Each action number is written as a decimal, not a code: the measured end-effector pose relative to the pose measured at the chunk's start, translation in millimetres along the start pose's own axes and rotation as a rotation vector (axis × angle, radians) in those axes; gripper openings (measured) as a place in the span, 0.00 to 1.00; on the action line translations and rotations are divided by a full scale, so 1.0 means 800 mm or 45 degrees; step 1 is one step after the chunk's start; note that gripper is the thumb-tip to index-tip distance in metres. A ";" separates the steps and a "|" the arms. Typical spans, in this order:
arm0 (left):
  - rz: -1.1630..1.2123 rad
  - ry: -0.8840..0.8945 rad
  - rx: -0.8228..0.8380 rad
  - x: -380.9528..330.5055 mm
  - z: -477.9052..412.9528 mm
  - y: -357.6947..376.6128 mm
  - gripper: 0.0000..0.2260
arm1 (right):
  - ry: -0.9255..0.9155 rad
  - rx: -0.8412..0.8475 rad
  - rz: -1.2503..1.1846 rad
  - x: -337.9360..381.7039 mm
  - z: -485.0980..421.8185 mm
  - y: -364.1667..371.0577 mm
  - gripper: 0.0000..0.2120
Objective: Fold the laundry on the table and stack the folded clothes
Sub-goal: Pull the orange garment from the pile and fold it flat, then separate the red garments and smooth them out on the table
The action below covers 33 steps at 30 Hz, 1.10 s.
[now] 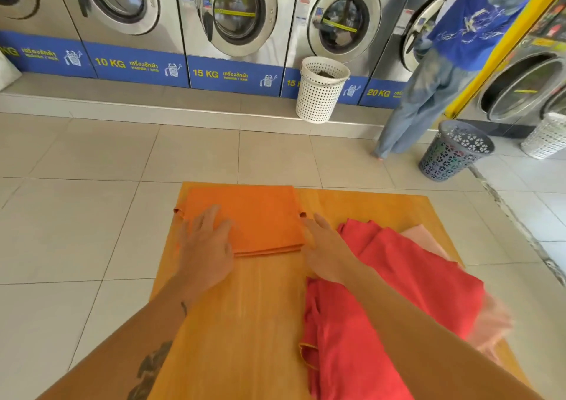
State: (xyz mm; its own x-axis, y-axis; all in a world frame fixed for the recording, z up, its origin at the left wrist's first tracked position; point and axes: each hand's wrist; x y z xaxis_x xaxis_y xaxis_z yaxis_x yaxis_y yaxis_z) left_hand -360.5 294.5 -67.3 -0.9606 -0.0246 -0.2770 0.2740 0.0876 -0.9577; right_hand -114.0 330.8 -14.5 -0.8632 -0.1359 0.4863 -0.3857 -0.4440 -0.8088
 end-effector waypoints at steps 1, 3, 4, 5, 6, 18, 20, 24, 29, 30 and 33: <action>0.085 -0.019 0.045 -0.024 0.018 0.000 0.21 | -0.031 -0.030 0.010 -0.011 0.023 -0.006 0.30; 0.259 -0.041 0.120 -0.076 0.049 0.000 0.21 | -0.006 -0.122 0.063 -0.044 0.066 -0.019 0.31; 0.354 -0.039 0.152 -0.104 0.064 -0.001 0.21 | 0.020 -0.152 0.101 -0.063 0.086 -0.023 0.31; 0.457 -0.045 0.190 -0.132 0.078 -0.001 0.20 | 0.036 -0.168 0.141 -0.083 0.105 -0.028 0.30; 0.548 -0.068 0.233 -0.161 0.092 -0.001 0.20 | 0.040 -0.167 0.180 -0.099 0.122 -0.031 0.30; 0.461 -0.383 0.380 -0.280 0.158 0.039 0.25 | 0.184 0.017 0.275 -0.250 0.211 -0.063 0.29; 0.371 -0.343 0.336 -0.287 0.141 0.026 0.24 | 0.182 0.021 0.189 -0.248 0.212 -0.068 0.30; 0.311 -0.215 0.376 -0.306 0.094 0.011 0.25 | 0.366 -0.191 -0.014 -0.247 0.208 -0.081 0.31; 0.272 -0.172 0.626 -0.311 0.033 0.020 0.28 | 0.626 -0.377 -0.199 -0.254 0.188 -0.100 0.30; 0.278 -0.152 0.668 -0.310 0.020 0.025 0.29 | 0.662 -0.400 -0.238 -0.257 0.183 -0.103 0.30; 0.331 -0.101 0.737 -0.306 -0.019 0.044 0.32 | 0.724 -0.506 -0.344 -0.264 0.169 -0.112 0.29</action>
State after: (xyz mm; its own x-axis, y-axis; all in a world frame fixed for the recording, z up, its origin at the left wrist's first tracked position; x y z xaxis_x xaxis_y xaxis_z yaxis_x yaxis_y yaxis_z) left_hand -116.6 318.9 -32.4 -0.8587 -0.1504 -0.4899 0.5007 -0.4506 -0.7391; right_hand 146.9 279.4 0.3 -0.7151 0.4600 0.5264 -0.6044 -0.0284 -0.7962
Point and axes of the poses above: each hand's wrist, its own z-axis away from the middle knuckle, its own y-axis out of the palm, x = y × z, and after that the axes turned 3 degrees about x, right-handed
